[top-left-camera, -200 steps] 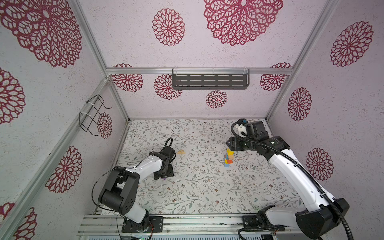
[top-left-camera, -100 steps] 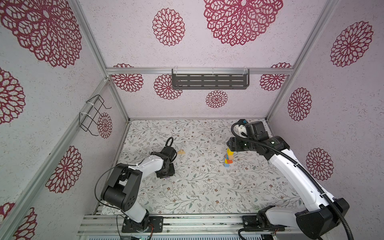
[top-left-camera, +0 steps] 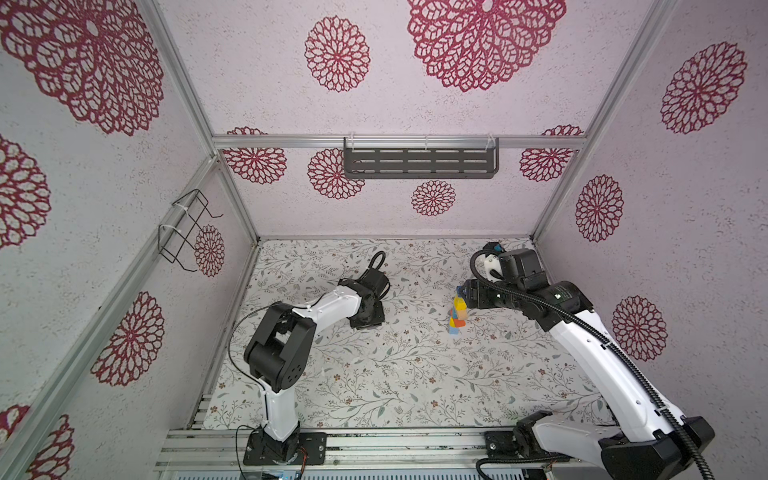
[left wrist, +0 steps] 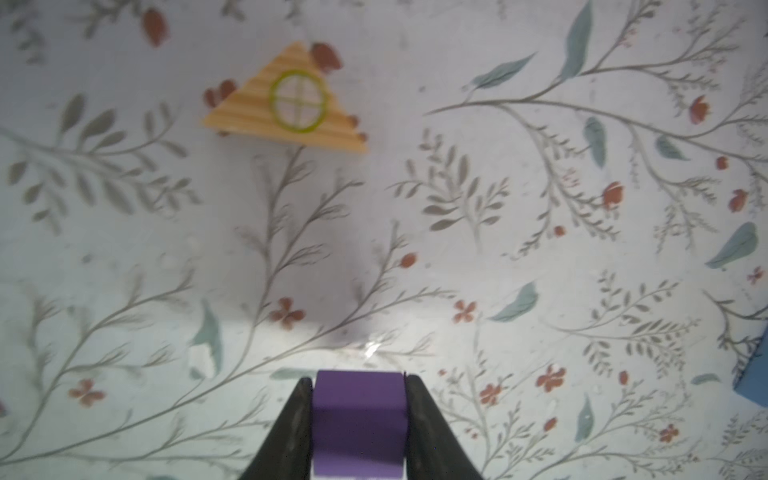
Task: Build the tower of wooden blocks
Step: 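Carry the purple cube toward the stack and set it down with the left gripper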
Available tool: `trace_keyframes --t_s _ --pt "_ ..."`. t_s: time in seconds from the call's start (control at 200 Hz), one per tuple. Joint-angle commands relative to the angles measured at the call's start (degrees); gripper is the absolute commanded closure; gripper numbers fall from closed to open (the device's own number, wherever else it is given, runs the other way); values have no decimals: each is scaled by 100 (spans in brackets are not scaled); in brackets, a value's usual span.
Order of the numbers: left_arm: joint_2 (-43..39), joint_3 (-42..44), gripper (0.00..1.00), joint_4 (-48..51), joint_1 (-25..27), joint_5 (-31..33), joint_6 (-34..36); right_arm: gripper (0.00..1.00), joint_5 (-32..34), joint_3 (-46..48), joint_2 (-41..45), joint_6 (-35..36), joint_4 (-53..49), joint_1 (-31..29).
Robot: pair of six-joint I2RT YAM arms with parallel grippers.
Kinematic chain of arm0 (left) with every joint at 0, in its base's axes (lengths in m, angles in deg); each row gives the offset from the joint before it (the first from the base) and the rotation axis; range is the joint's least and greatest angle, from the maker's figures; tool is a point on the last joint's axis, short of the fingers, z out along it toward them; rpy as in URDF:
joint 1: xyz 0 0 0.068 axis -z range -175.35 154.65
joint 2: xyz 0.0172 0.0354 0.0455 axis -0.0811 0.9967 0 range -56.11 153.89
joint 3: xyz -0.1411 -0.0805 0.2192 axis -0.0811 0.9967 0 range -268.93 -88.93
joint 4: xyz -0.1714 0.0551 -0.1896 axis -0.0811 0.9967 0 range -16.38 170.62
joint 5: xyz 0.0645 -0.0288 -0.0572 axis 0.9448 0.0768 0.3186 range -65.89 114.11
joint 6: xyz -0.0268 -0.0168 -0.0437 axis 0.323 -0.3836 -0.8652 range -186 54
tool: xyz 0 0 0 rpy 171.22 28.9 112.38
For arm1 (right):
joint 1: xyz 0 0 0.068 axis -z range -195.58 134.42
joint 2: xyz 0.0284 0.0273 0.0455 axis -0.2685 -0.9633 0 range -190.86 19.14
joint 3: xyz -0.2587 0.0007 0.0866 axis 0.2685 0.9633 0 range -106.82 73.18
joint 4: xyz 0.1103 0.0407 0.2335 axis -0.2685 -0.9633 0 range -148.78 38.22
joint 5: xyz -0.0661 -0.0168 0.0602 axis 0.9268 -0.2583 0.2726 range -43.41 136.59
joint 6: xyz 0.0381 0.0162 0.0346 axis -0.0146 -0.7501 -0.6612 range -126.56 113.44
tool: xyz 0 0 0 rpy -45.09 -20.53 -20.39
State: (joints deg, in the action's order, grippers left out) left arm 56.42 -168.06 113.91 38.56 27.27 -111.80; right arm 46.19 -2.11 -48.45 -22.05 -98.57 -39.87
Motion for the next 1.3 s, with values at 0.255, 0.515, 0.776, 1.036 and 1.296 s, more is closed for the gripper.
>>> trace_keyframes --t_s 0.255,0.515,0.776,1.036,1.296 --pt "1284 -1447 57 589 309 -106 -287 21 285 148 407 112 -76 58" --pt "1115 -1539 22 655 309 -17 -282 19 438 -55 280 83 -290 56" --pt "-338 -861 5 525 137 228 -112 29 386 -722 -387 -203 -635 -122" --pt "-2234 122 3 704 -122 508 443 29 1122 -1673 -1503 -687 -825 -1155" --pt "-4046 872 3 1142 -984 208 1074 30 1102 -2022 -2654 -1369 -552 -1429"
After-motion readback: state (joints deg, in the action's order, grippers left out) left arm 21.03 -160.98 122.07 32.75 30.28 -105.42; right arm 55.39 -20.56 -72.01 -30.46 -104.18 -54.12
